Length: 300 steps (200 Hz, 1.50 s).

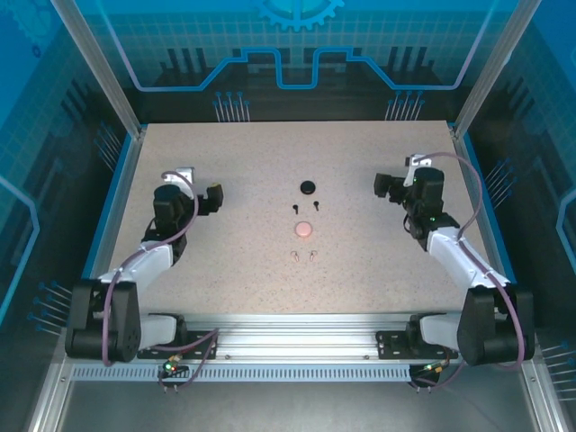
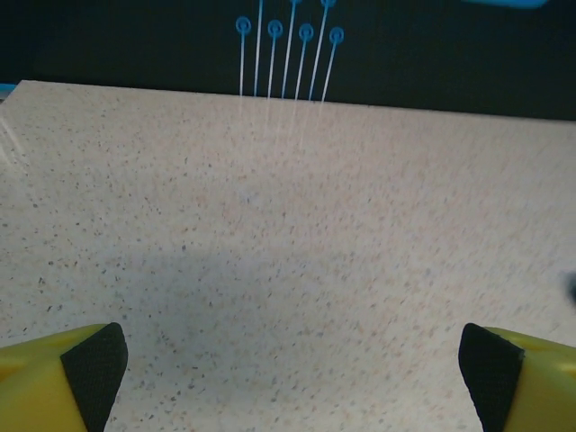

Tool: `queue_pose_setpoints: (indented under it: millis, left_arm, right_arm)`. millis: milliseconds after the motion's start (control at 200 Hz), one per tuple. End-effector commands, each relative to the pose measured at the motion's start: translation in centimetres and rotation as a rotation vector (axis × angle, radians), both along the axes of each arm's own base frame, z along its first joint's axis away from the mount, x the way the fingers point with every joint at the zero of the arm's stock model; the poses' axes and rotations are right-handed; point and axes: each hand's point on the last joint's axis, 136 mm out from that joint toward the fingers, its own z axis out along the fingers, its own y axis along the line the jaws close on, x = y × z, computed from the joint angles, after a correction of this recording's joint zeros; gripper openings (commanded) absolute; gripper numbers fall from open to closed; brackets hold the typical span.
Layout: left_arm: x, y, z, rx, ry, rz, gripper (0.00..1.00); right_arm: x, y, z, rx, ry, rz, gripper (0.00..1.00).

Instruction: Insert the wireless bluetooth earbuds into the charging case

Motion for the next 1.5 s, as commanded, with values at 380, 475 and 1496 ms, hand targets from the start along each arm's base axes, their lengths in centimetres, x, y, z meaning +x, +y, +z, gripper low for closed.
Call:
queue_pose_setpoints:
  millis: [380,475,1496]
  left_arm:
    - [-3.7,-7.1,-0.4,-0.458,0.264,0.046,0.99]
    - [-4.3,-8.0,-1.9,-0.522,0.305,0.070,0.99]
    - [-1.2,-9.7,-1.7,-0.667,0.337,0.135,0.99]
  right_arm:
    - [-6.7,14.5,-6.5,0.174,0.626,0.276,0.90]
    - [-7.2,17.3,-7.1,0.146,0.692,0.251,0.89]
    - [-5.9,25.2,-14.7,0.125,0.940,-0.193,0.82]
